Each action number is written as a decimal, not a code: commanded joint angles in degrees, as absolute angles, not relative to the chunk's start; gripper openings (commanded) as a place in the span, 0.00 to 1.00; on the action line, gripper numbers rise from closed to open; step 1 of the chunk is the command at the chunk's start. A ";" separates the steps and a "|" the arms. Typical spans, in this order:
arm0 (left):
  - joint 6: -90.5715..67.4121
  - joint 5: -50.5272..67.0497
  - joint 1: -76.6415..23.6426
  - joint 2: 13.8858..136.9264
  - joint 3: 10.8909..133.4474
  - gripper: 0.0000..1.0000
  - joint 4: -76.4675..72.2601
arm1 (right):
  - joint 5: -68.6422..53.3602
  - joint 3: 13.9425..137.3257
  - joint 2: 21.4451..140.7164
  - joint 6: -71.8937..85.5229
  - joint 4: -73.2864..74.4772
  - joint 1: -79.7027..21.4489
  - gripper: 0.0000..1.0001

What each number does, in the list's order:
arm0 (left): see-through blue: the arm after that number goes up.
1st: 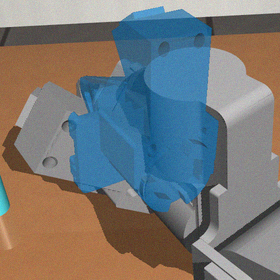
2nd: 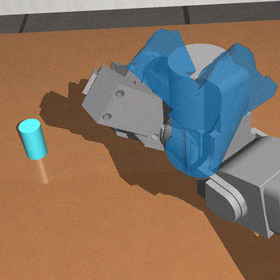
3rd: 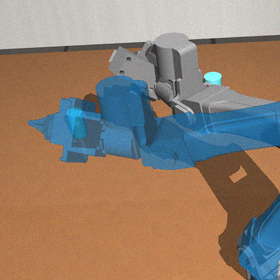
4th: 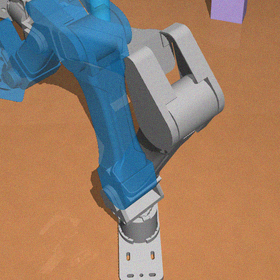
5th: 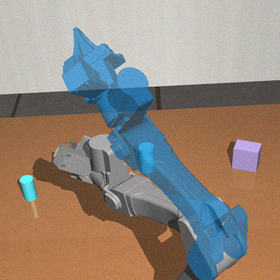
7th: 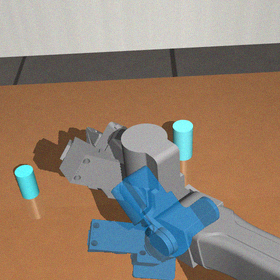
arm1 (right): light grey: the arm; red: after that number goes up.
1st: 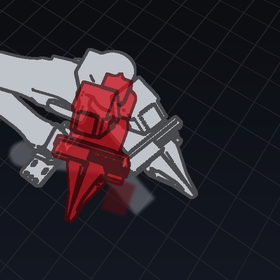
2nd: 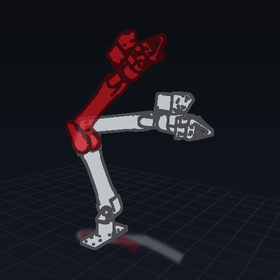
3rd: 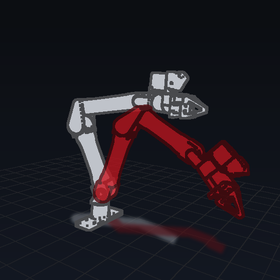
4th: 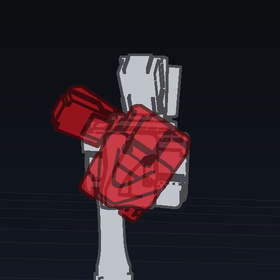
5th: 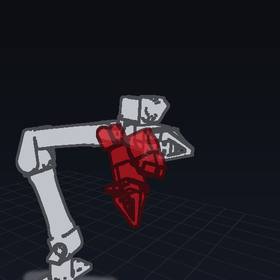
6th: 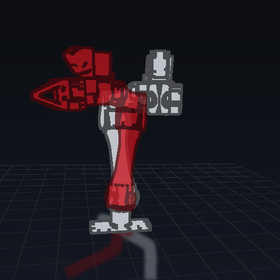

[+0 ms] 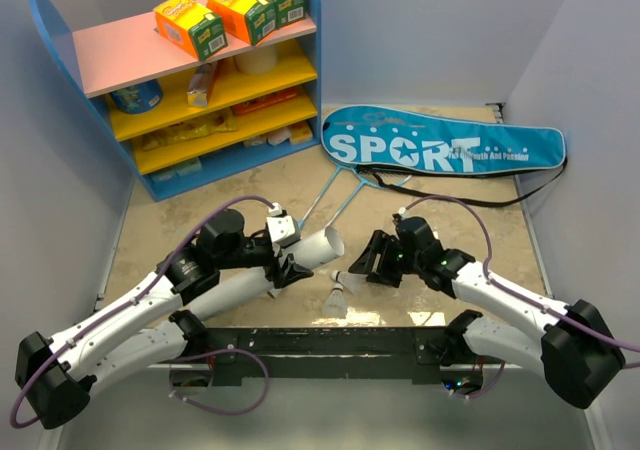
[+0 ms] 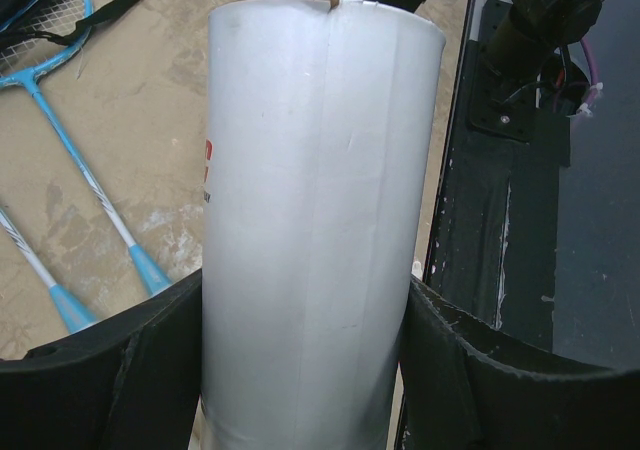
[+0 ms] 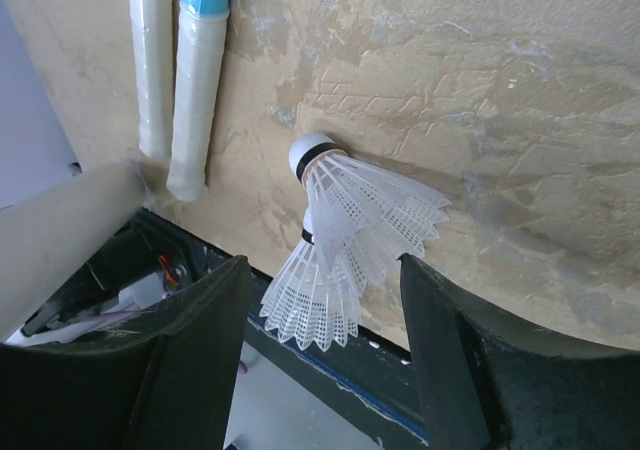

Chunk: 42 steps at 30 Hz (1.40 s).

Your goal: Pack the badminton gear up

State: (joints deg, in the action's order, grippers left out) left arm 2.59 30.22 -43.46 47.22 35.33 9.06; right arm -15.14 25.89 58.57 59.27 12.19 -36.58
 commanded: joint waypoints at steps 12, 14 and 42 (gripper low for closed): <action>2.55 30.76 -43.16 47.11 35.95 0.00 6.77 | -15.82 25.14 65.65 63.72 0.18 -39.64 0.55; 2.64 30.76 -43.24 47.20 35.95 0.00 6.77 | -15.82 25.22 66.27 63.63 0.26 -39.64 0.51; 4.83 33.22 -43.24 48.87 35.68 0.00 6.77 | -2.55 65.29 61.00 25.23 38.66 -33.84 0.00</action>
State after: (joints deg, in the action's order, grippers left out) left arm 2.87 30.89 -43.46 48.84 35.33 9.06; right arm -4.27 58.33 62.37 35.75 28.77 -34.17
